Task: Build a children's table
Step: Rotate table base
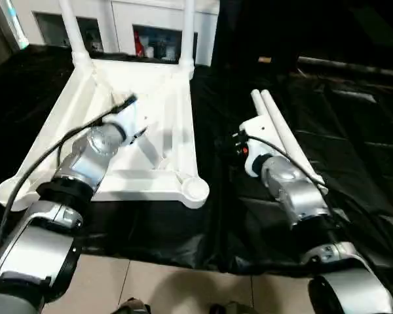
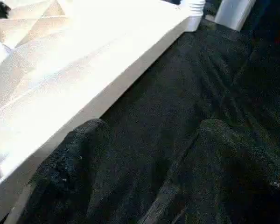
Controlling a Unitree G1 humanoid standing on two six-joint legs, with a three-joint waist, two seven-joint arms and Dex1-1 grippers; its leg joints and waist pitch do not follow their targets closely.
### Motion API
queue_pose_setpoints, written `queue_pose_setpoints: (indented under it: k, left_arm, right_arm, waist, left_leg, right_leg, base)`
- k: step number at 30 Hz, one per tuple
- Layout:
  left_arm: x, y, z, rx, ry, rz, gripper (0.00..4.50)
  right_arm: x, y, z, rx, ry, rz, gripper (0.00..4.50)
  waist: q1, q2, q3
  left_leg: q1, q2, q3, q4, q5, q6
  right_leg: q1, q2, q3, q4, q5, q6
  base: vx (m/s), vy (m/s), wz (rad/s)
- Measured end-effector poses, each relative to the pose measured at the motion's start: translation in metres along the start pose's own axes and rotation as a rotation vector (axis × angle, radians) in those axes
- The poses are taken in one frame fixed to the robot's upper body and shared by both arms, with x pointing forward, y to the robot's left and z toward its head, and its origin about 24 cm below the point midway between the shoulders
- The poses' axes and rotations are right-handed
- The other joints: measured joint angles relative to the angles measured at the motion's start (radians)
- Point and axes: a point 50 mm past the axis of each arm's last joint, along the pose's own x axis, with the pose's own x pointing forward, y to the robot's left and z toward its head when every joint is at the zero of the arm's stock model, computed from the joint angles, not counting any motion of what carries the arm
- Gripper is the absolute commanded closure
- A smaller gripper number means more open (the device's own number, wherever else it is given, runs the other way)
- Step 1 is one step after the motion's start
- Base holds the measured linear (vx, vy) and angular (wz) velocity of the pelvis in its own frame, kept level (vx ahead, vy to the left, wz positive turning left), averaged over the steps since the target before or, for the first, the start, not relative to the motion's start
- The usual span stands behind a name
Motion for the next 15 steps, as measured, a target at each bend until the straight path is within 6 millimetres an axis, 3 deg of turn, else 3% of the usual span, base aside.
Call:
queue_pose_setpoints:
  k: [4, 7, 9, 11, 15]
  left_arm:
    - [-0.019, -0.025, 0.000, -0.138, -0.065, -0.294, 1.82]
    - [-0.038, -0.031, 0.000, -0.110, -0.094, -0.472, 1.82]
    - [-0.062, -0.035, 0.002, -0.090, -0.100, -0.655, 1.82]
    - [-0.071, -0.036, 0.003, -0.100, -0.100, -0.734, 1.82]
    - [-0.092, -0.048, 0.005, -0.115, -0.051, -0.967, 1.82]
  right_arm:
    - [-0.017, 0.001, 0.009, 0.025, -0.030, 0.198, 0.95]
    - [-0.029, 0.005, 0.015, -0.002, -0.026, 0.337, 0.95]
    - [-0.043, 0.007, 0.017, -0.057, 0.007, 0.453, 0.95]
    - [-0.051, 0.000, 0.015, -0.071, 0.042, 0.471, 0.95]
    - [-0.067, 0.009, 0.014, -0.087, 0.115, 0.639, 0.95]
  waist:
    - [0.003, -0.001, 0.000]
    - [0.003, 0.000, 0.000]
    - [0.005, -0.001, 0.000]
    - [0.009, -0.001, 0.000]
    - [0.018, -0.001, 0.000]
  left_leg:
    - [-0.002, 0.000, 0.003, 0.000, -0.004, 0.007]
    - [0.001, 0.001, 0.003, -0.001, -0.004, 0.006]
    - [0.003, 0.001, 0.003, -0.001, -0.004, 0.005]
    - [0.006, 0.001, 0.004, -0.001, -0.004, 0.005]
    - [0.009, 0.000, 0.003, -0.001, -0.004, 0.005]
  right_leg:
    - [-0.001, 0.000, 0.000, -0.002, -0.002, -0.003]
    - [0.001, 0.000, 0.000, -0.002, -0.003, -0.002]
    - [0.002, 0.000, 0.000, -0.001, -0.004, -0.002]
    - [0.004, -0.001, 0.001, 0.001, -0.004, -0.001]
    - [0.006, -0.002, 0.001, 0.004, -0.007, 0.004]
  base:
    - [0.000, 0.000, 0.00]
    - [0.000, 0.000, 0.00]
    - [0.000, 0.000, 0.00]
    - [0.000, 0.000, 0.00]
    - [0.000, 0.000, 0.00]
